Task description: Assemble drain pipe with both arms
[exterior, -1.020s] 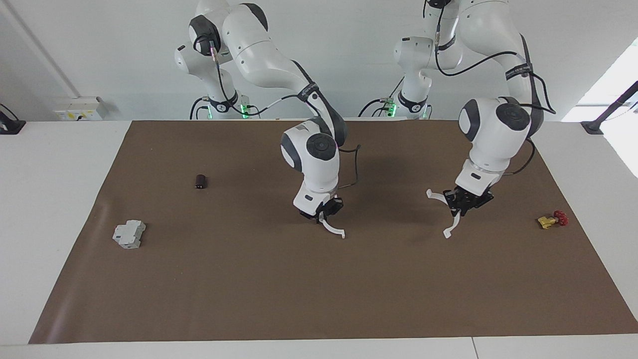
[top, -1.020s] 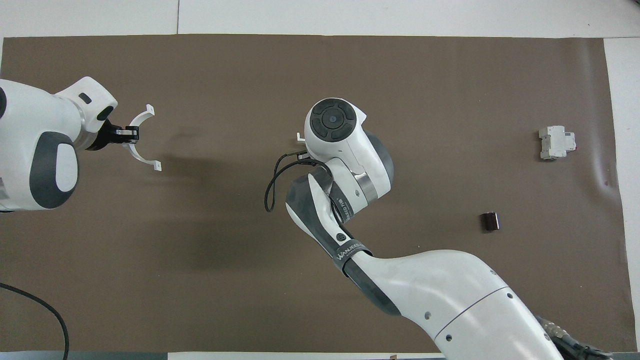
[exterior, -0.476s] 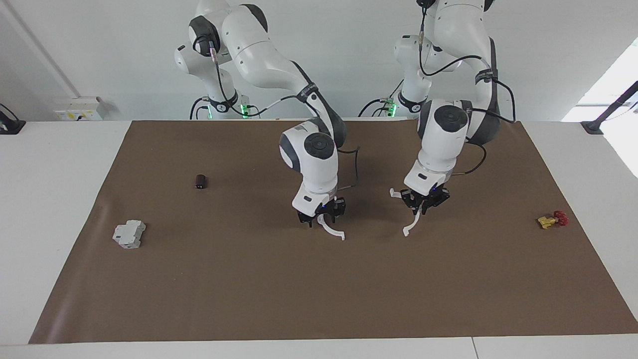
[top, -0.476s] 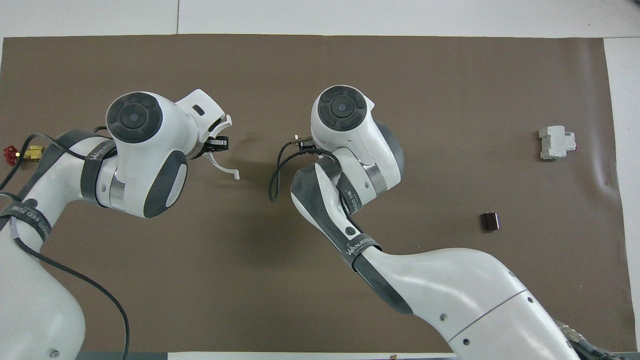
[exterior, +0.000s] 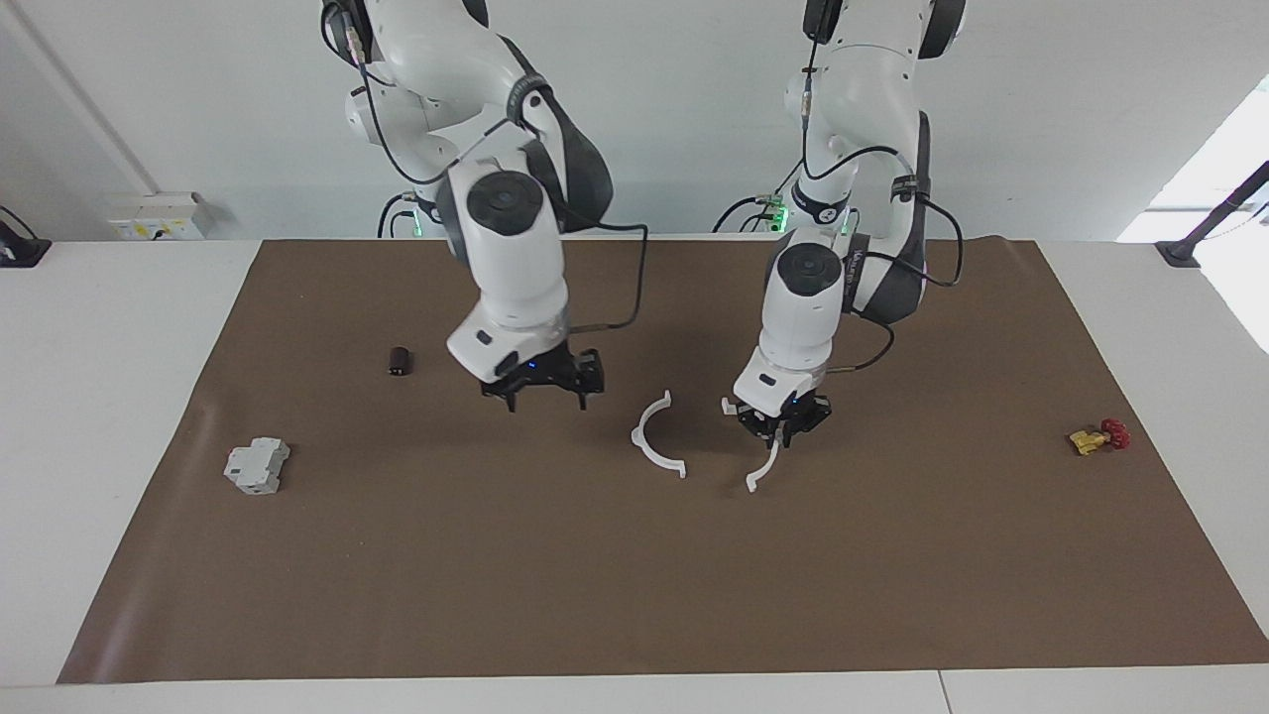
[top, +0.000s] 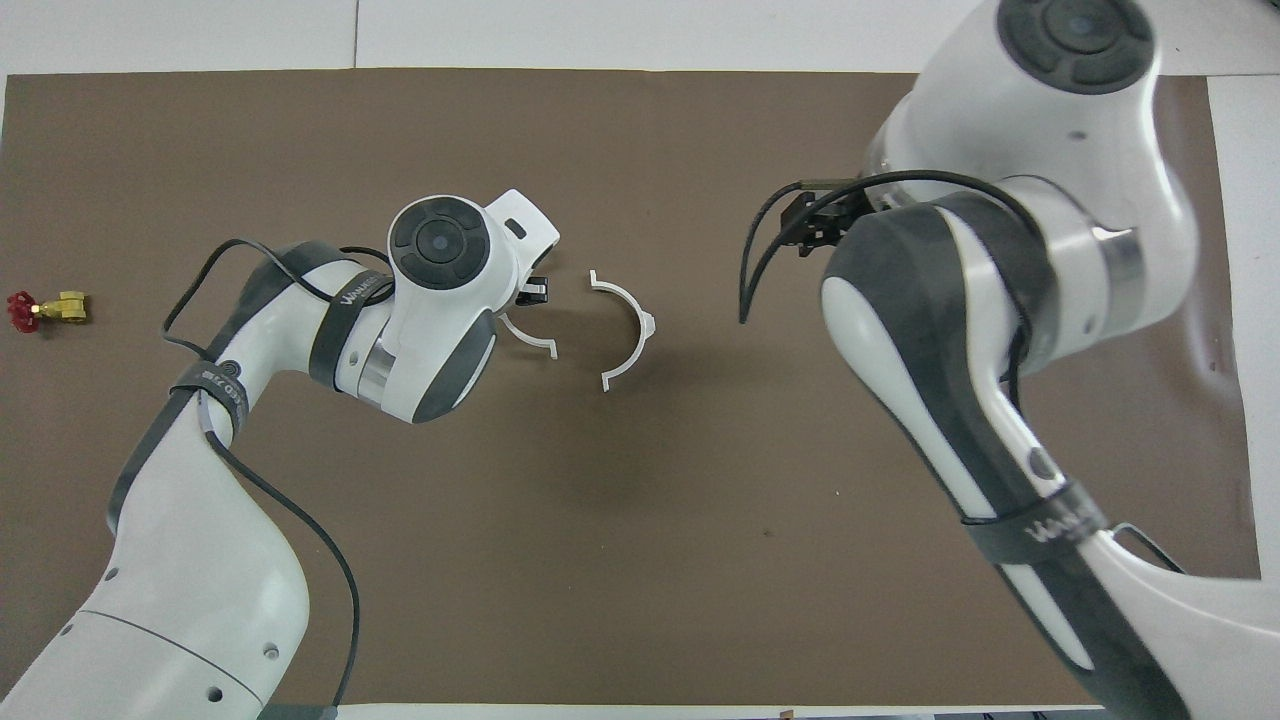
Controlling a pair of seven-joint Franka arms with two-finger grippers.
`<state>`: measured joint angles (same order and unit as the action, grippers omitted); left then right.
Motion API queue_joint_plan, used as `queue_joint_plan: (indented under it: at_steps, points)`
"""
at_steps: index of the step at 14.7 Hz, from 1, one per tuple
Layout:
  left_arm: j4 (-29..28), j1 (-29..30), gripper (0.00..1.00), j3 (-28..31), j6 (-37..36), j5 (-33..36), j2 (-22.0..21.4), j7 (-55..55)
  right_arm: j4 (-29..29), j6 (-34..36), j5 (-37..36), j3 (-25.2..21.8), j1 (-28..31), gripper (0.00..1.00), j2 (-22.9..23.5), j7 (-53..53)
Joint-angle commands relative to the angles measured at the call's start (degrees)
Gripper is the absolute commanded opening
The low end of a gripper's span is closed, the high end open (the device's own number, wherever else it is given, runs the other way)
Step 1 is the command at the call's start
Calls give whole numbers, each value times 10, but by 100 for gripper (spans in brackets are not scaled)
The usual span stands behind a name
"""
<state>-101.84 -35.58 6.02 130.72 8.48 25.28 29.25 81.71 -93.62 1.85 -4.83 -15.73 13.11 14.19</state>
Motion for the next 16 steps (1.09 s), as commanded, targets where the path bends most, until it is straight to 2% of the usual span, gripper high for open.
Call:
queue_joint_plan:
  at_steps: [1, 4, 9, 16]
  points:
    - [-5, -25, 0, 8, 15, 22, 5, 16, 25, 37, -4, 8, 61, 100, -60, -56]
    - [-7, -27, 0, 7, 16, 22, 5, 17, 52, 89, -9, 7, 81, 100, -106, -111]
    - [-29, -48, 0, 7, 18, 22, -4, 18, 144, 41, -10, 8, 82, 100, -156, -103]
    - [-31, -47, 0, 5, 19, 20, -5, 17, 143, 38, -17, 7, 105, 100, -145, -107]
